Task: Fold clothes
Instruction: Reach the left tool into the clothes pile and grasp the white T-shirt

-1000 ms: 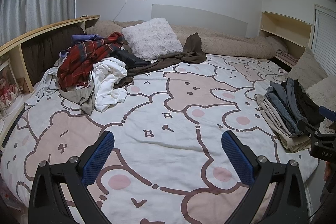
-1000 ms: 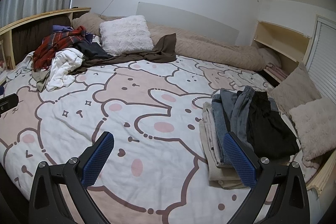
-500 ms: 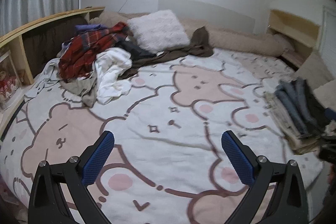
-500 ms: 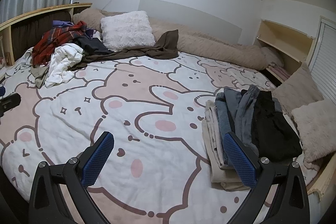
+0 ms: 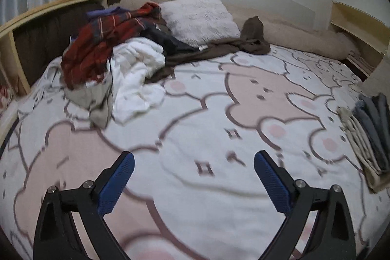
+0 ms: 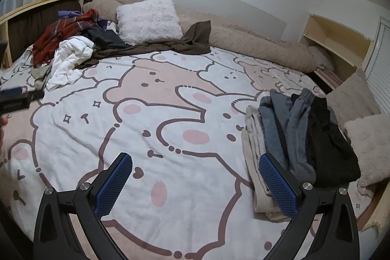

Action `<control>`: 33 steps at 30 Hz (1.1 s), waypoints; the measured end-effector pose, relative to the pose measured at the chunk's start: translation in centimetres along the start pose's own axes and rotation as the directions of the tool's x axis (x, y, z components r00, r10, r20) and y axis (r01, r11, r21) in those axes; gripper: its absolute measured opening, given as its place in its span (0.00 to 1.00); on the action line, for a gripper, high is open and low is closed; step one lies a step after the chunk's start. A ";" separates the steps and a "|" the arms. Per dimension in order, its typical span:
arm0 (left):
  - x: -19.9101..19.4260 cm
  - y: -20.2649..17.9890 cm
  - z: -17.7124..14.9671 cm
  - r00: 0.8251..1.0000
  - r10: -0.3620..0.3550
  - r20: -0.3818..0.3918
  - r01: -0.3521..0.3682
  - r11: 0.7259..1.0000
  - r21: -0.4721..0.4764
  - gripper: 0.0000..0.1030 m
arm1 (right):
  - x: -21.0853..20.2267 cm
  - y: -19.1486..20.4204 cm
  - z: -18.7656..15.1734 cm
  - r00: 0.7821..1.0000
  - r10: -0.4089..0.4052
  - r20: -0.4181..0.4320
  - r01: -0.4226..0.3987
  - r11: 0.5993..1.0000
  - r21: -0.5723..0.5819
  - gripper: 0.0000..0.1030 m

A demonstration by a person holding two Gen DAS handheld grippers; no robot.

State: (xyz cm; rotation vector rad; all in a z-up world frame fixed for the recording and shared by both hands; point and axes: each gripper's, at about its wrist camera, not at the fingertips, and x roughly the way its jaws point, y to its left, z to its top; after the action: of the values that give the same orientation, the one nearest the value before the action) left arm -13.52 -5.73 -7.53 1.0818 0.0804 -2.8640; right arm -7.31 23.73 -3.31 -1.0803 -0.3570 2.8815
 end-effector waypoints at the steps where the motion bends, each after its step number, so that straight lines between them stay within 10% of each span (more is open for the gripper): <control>1: 0.7 0.4 0.4 1.000 0.007 0.011 -0.007 1.000 -0.001 0.96 | 0.3 0.1 0.0 1.000 0.000 -0.006 0.000 1.000 -0.003 1.00; 14: 12.8 8.9 3.2 0.992 0.021 -0.123 -0.044 0.981 -0.187 0.86 | 3.3 0.4 0.4 0.998 -0.009 -0.060 0.009 1.000 -0.015 1.00; 33: 20.8 10.9 4.7 0.965 0.117 -0.237 -0.165 0.967 -0.195 0.88 | 7.4 0.6 -0.7 0.988 -0.021 -0.154 0.015 0.999 -0.037 1.00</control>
State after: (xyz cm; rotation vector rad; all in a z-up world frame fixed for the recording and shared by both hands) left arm -31.17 -18.11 -18.05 1.3009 0.3040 -2.5281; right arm -12.43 24.16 -8.69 -1.2885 -0.4097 2.7628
